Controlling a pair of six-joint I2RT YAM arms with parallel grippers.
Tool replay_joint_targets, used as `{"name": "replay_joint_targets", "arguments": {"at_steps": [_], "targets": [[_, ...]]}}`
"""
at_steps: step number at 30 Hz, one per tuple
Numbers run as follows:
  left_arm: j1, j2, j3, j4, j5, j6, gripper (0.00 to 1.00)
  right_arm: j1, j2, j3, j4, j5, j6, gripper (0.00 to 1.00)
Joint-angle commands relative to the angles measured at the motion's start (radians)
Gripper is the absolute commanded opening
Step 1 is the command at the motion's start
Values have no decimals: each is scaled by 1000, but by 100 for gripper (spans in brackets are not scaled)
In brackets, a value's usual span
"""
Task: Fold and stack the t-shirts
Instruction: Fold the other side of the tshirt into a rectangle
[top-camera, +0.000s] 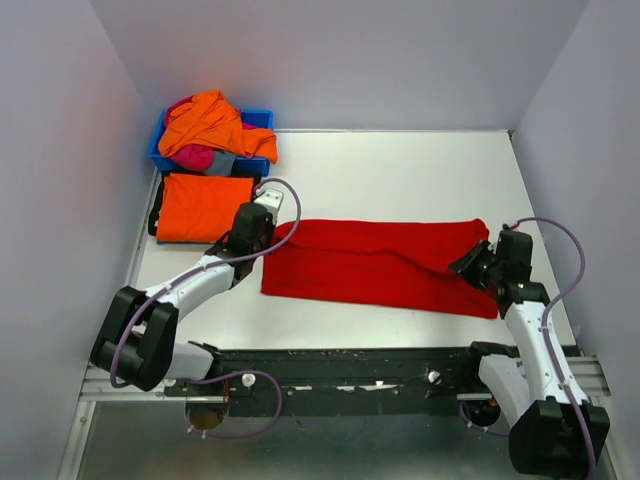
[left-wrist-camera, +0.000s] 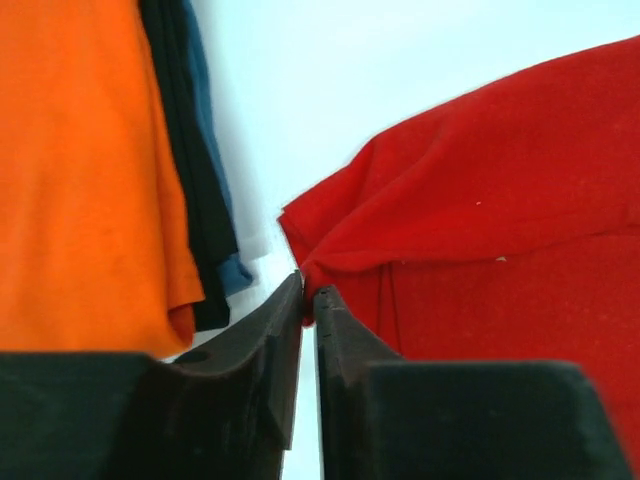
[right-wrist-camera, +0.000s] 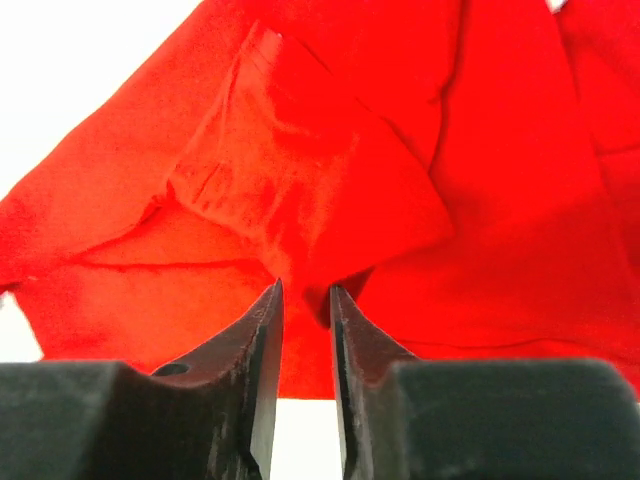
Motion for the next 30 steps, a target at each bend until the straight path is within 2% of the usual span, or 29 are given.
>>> {"name": "replay_joint_targets", "arguments": {"at_steps": [1, 2, 5, 9, 13, 17, 20, 26, 30], "targets": [[-14, -71, -29, 51, -156, -16, 47, -5, -70, -4, -23, 66, 17, 46], [-14, -74, -23, 45, -183, -24, 52, -5, -90, -7, -18, 72, 18, 49], [-15, -76, -1, 16, -195, -33, 56, -4, -127, 0, 8, 62, 3, 50], [-20, -90, 17, 9, -217, -50, 63, -4, -67, 50, 18, 33, -25, 51], [-21, -77, 80, -27, -194, -151, 59, -4, 57, 88, 57, -41, -31, 50], [-20, -1, 232, -242, -183, -327, 57, -1, 143, 106, 110, -81, -34, 50], [-20, 48, 293, -306, -175, -438, 57, 13, 193, 128, 130, -58, -36, 50], [-30, 91, 290, -179, 22, -584, 49, 27, 347, 207, 147, 52, -36, 50], [-95, 165, 351, -175, 46, -601, 49, 33, 443, 261, 156, 88, -22, 52]]}}
